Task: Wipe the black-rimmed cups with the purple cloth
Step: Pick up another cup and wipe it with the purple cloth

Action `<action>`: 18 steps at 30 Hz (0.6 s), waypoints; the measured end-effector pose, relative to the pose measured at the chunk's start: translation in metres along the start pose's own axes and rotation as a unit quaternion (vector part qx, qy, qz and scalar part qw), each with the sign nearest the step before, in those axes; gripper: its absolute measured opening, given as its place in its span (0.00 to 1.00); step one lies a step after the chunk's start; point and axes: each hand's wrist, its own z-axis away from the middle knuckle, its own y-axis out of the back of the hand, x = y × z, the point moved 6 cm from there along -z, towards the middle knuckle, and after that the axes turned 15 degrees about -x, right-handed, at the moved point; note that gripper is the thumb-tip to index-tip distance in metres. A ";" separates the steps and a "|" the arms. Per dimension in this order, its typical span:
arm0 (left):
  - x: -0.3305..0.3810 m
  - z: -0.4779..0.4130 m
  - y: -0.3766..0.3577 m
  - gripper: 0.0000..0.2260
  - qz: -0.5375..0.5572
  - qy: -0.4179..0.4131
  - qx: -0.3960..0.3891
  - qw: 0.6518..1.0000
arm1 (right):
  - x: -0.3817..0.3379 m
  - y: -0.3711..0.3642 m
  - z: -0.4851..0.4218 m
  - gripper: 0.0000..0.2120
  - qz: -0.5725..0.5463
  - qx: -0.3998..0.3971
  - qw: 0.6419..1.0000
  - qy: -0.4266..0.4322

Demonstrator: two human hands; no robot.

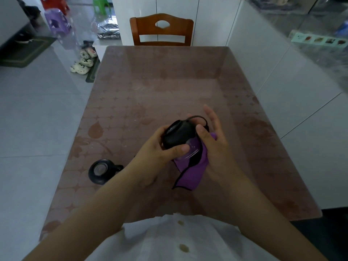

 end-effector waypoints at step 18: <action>-0.009 -0.007 0.006 0.07 0.073 0.096 0.003 0.993 | -0.002 0.004 0.010 0.14 0.205 0.073 0.972 0.084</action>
